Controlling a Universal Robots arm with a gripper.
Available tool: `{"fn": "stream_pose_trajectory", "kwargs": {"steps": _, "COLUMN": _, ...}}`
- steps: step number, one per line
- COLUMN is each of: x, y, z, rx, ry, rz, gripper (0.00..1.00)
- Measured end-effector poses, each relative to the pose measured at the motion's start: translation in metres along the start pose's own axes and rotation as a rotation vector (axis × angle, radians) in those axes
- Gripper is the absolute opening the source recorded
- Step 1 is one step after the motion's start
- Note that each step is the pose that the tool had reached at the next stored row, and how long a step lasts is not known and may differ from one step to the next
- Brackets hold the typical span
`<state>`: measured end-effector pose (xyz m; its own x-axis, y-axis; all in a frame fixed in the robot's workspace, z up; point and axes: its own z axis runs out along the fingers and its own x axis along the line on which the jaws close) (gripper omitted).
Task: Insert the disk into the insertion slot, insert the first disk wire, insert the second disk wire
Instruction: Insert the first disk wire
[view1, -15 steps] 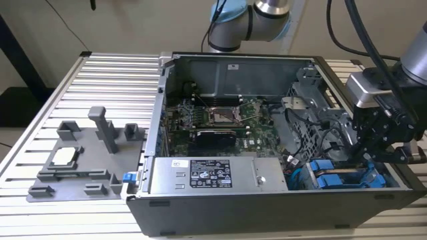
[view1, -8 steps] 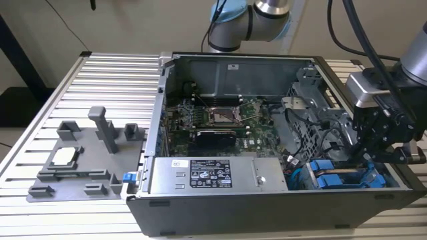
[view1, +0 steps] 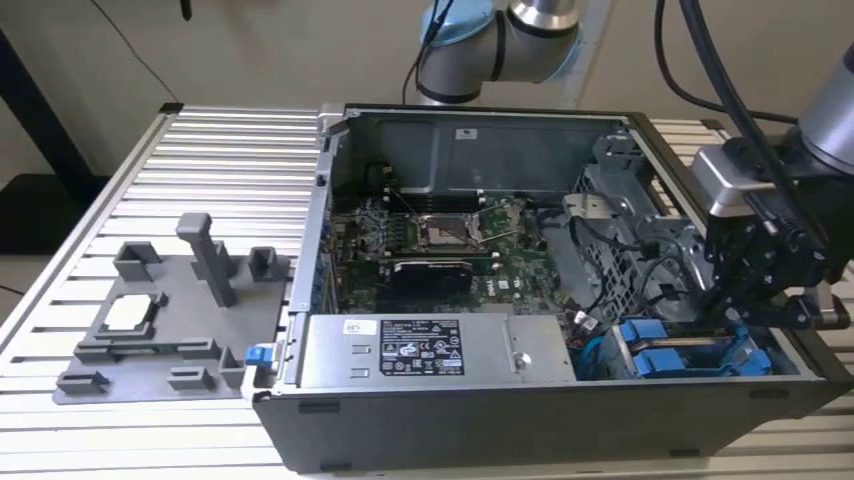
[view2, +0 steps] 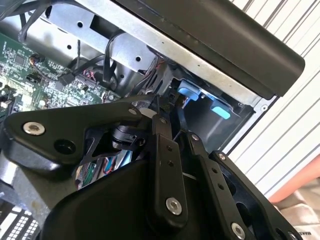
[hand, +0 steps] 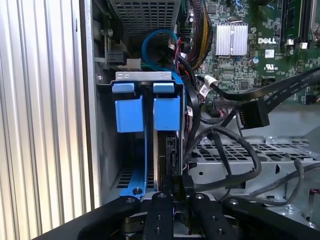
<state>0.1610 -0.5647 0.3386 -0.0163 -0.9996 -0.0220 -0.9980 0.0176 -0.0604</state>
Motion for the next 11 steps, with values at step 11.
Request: {"fn": "stream_pose_trajectory", "kwargs": {"steps": 11, "x": 0.0002, "y": 0.0003, "z": 0.0048, "rx": -0.0031, "ry": 0.0007, "rz": 0.005, "gripper": 0.2}}
